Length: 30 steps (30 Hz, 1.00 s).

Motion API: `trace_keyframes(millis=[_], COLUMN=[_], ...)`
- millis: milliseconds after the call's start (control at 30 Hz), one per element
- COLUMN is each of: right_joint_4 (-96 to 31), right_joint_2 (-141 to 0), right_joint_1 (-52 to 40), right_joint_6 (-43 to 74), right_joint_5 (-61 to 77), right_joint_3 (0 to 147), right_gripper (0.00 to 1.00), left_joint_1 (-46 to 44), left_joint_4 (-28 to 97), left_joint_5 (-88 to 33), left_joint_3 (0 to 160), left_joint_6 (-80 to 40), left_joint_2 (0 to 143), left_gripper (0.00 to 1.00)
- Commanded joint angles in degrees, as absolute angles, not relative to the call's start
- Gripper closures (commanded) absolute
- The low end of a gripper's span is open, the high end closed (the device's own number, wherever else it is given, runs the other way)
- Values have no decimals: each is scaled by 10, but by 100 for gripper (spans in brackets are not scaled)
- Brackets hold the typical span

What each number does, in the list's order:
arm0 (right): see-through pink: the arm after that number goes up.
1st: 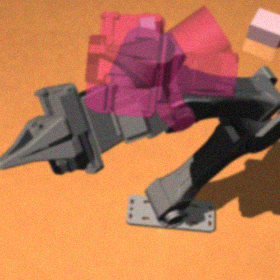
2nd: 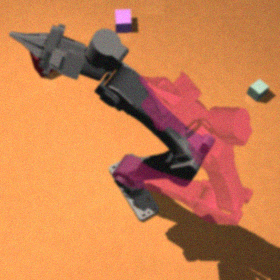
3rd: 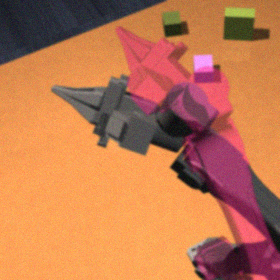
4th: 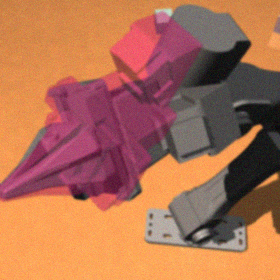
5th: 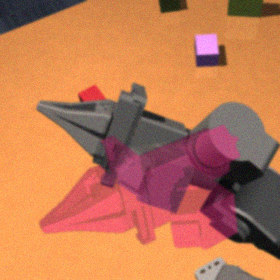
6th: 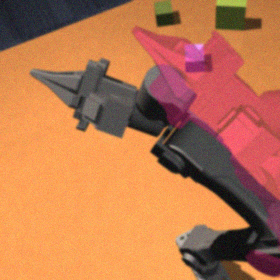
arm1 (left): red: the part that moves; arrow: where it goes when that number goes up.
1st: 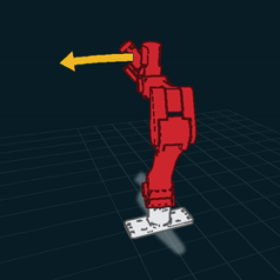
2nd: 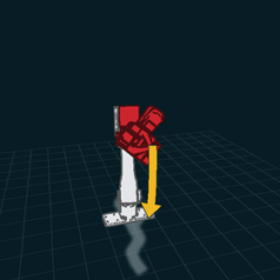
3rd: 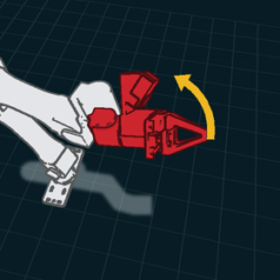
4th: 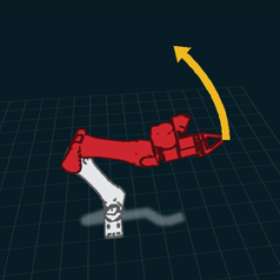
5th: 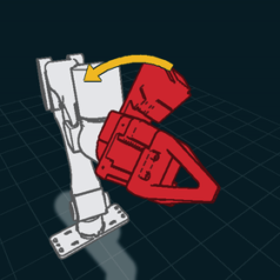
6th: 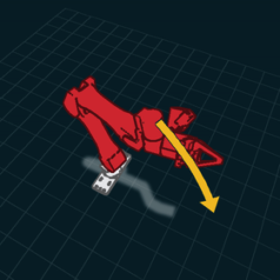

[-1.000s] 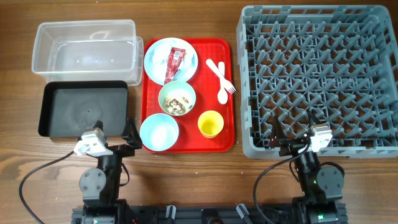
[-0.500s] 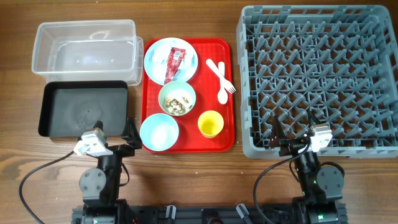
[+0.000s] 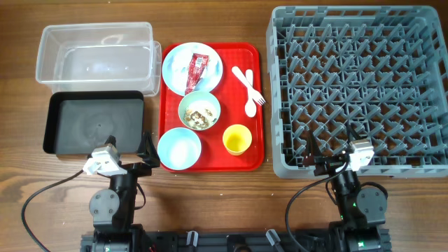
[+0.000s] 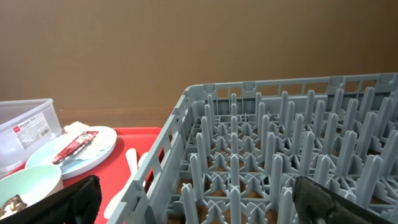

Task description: Sort waste into correct bins and load items into the dishwasher rack

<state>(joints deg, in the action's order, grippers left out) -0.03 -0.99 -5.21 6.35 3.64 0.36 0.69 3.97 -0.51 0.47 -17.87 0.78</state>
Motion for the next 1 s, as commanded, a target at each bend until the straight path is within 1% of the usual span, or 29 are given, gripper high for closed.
trace_keyframes(millis=[0, 767, 967], right_joint_4=[2, 3, 28], right_joint_2=[-10, -10, -10], right_joint_1=[-54, -54, -54], right_joint_6=[60, 62, 62], right_joint_5=[41, 41, 53], right_joint_3=[3, 3, 3], right_gripper=[0, 0, 0], left_joint_1=[4, 4, 4], left_joint_4=[44, 44, 44], left_joint_5=[-15, -15, -18], left_joint_3=[3, 3, 3], left_joint_6=[-169, -170, -169], left_joint_2=[2, 2, 3], left_gripper=[0, 0, 0])
